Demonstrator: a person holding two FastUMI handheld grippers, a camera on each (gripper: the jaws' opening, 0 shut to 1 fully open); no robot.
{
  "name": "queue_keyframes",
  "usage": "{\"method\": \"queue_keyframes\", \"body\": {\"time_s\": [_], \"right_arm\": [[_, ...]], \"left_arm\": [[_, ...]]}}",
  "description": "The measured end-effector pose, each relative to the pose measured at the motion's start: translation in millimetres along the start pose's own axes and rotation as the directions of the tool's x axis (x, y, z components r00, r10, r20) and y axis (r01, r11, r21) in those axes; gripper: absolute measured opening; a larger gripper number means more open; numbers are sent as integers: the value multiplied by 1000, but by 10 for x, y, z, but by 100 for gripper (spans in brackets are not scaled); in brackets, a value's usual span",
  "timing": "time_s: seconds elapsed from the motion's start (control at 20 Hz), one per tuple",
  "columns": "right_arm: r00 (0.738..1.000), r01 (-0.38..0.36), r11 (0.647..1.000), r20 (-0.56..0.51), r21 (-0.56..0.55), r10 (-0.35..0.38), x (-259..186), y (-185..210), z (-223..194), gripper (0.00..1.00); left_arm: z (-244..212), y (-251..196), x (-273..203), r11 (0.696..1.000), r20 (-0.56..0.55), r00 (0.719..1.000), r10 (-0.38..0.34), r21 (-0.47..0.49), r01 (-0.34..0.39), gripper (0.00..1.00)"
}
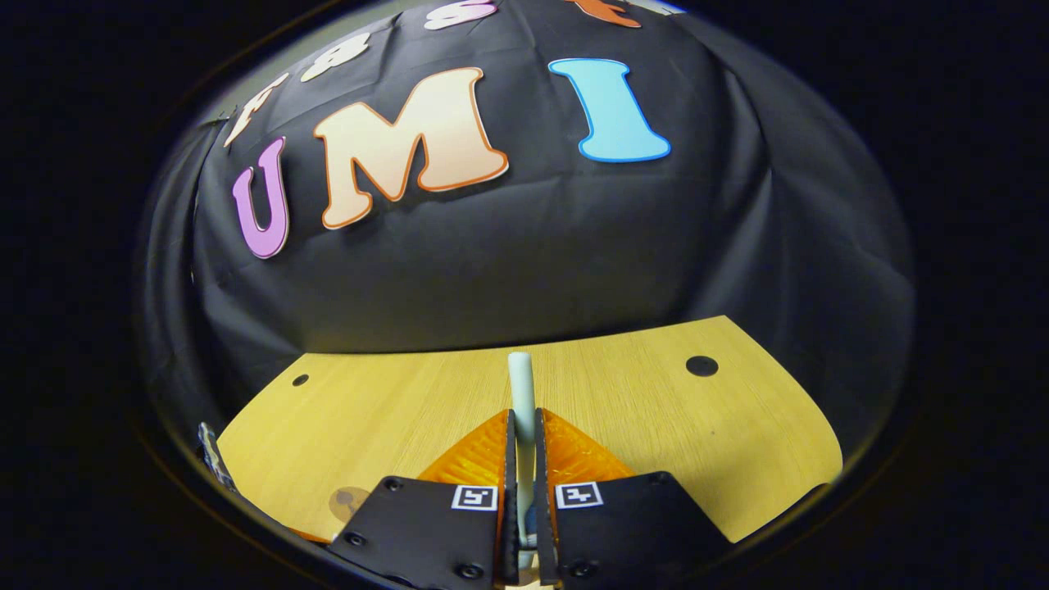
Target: Put the toothbrush and toothpaste on the desktop into the cup, then pick up the cup and place it on the coaster on the desktop.
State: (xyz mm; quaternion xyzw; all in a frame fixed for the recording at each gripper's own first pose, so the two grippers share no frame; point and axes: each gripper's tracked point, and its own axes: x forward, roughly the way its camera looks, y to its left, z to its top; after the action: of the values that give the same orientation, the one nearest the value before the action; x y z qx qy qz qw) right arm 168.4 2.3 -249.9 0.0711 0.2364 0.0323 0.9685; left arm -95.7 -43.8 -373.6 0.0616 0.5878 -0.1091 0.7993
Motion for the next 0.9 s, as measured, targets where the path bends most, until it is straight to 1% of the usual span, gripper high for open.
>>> {"method": "queue_keyframes", "body": {"time_s": [0.15, 0.25, 0.3, 0.35, 0.4, 0.45, 0.5, 0.6, 0.65, 0.7, 0.75, 0.8, 0.85, 0.9], "right_arm": [[999, 13, 1000, -44, -15, -14, 19, -7, -146, 11], [997, 14, 1000, -71, -18, -15, -6, -8, -243, 13], [996, 16, 999, -90, -27, -19, -60, -17, -324, 11], [994, 2, 1000, -112, -31, -6, -188, -8, -427, 10], [992, -6, 999, -125, -33, 1, -249, 1, -504, 17], [992, -11, 999, -124, -37, 6, -291, 10, -514, 21], [993, -9, 999, -119, -40, 4, -359, 2, -507, 40], [993, -25, 999, -118, -28, 21, -511, 5, -537, 70], [992, -24, 999, -122, -31, 20, -600, -13, -592, 74], [992, -16, 999, -124, -40, 11, -687, -60, -642, 92], [992, -12, 999, -129, -49, 6, -799, -90, -700, 97], [990, -9, 998, -138, -58, 0, -894, -128, -770, 90], [989, -5, 998, -148, -66, -5, -984, -155, -844, 96], [987, -3, 998, -158, -69, -8, -1077, -183, -908, 94]], "left_arm": [[6, 1, 2, 1000, 13, 1000, -6, 10, 5, 6], [5, 3, 2, 1000, 21, 1000, -9, 13, 9, 7], [7, -1, -3, 1000, 26, 1000, -9, 11, 9, 7], [15, -2, -3, 1000, 31, 999, -8, 10, 8, 7], [12, 2, -7, 1000, 39, 999, -7, 10, 7, 7], [9, -5, -10, 1000, 43, 999, -7, 10, 7, 7], [10, -1, -6, 1000, 48, 999, -7, 9, 7, 6], [10, -3, -11, 1000, 52, 999, -8, 12, 8, 6], [7, -5, -13, 1000, 55, 998, -9, 13, 8, 6], [10, 0, -14, 1000, 59, 998, -10, 14, 9, 6], [9, 1, -16, 1000, 63, 998, -10, 13, 9, 6], [9, -3, -19, 1000, 70, 998, -8, 8, 8, 6], [13, -1, -21, 1000, 78, 997, -7, 5, 7, 7], [19, -1, -21, 1000, 88, 996, -5, 0, 5, 6]]}}
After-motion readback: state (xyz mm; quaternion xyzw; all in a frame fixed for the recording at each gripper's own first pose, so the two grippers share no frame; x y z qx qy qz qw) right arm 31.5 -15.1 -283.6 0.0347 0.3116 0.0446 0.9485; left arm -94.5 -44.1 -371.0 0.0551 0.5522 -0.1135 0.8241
